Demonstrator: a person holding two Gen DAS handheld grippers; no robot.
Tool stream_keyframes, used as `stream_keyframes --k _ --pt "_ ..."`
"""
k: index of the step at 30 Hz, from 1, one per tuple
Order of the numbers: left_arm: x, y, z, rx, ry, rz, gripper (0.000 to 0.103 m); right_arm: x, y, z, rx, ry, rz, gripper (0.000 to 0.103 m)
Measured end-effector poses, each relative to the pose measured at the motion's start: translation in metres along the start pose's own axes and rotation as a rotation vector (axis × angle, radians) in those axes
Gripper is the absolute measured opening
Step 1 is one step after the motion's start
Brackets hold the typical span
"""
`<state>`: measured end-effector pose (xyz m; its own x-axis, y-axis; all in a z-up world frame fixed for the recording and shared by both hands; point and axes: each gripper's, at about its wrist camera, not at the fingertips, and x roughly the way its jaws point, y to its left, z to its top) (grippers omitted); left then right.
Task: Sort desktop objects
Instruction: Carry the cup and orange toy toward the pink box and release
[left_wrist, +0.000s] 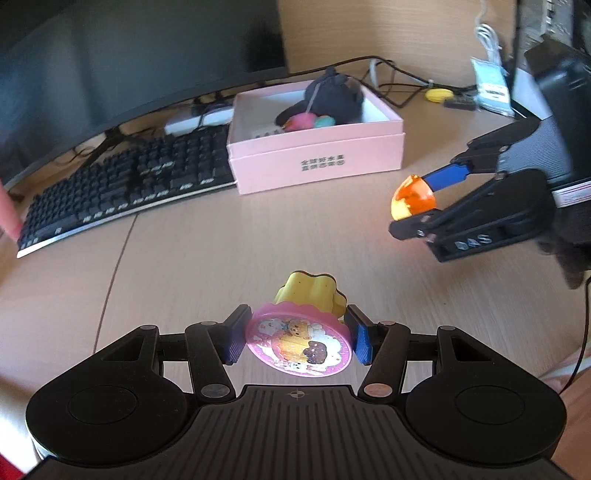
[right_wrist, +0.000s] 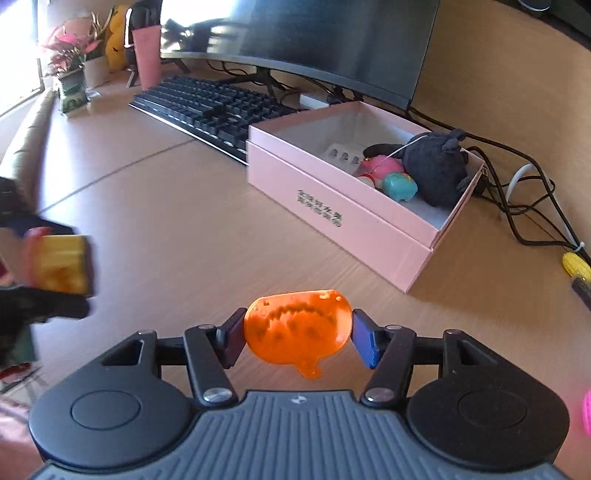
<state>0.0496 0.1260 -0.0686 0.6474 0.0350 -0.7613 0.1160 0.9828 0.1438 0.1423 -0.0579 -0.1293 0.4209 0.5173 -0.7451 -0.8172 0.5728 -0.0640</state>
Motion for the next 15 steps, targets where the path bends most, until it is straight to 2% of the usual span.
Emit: stream_keyframes --k 7,15 --pt "0.001 -0.005 0.015 0.082 -0.059 -0.055 0.060 -0.051 0.012 -0.012 0.022 -0.011 0.020 0.059" --pt "0.005 0.008 0.058 0.098 -0.195 -0.074 0.060 -0.091 0.010 -0.006 0.079 -0.080 -0.077 0.059"
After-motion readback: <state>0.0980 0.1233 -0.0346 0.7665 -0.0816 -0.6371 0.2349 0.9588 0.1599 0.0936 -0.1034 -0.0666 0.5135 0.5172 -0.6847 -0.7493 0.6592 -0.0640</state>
